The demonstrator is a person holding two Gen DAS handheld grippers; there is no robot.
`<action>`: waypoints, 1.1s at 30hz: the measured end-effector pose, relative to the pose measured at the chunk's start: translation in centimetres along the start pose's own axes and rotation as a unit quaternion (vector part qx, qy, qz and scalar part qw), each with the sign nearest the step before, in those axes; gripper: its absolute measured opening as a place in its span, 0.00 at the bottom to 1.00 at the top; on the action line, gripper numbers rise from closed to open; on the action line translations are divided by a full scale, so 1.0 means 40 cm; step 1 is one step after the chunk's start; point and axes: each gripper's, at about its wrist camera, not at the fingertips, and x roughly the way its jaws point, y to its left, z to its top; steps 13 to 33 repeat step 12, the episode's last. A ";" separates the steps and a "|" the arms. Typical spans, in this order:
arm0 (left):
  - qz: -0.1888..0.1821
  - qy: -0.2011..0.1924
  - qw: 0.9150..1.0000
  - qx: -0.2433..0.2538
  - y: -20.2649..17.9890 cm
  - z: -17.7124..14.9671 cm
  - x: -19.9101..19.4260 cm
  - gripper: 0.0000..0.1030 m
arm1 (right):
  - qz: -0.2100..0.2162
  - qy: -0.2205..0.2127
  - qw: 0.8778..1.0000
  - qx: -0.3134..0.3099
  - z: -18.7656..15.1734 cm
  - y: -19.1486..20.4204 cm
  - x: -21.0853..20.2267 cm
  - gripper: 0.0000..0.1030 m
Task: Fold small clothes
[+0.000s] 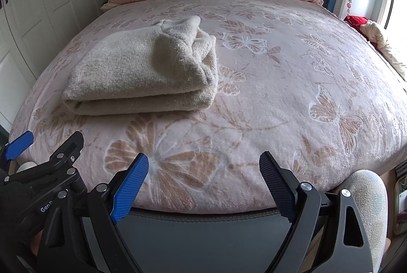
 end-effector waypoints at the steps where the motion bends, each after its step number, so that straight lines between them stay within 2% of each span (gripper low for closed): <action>1: -0.001 0.001 1.000 -0.002 0.001 0.000 0.000 0.95 | 0.000 -0.001 1.000 0.001 -0.001 0.000 -0.001 0.84; 7: -0.013 0.008 1.000 -0.011 0.004 0.004 0.000 0.92 | 0.000 -0.003 1.000 0.010 -0.002 0.000 -0.004 0.84; 11: -0.002 -0.007 1.000 -0.003 -0.003 0.002 -0.010 0.92 | -0.003 -0.004 1.000 0.009 -0.002 0.002 -0.007 0.84; 33: -0.002 -0.007 1.000 -0.003 -0.004 0.002 -0.011 0.92 | -0.001 -0.003 1.000 0.011 -0.002 0.001 -0.006 0.84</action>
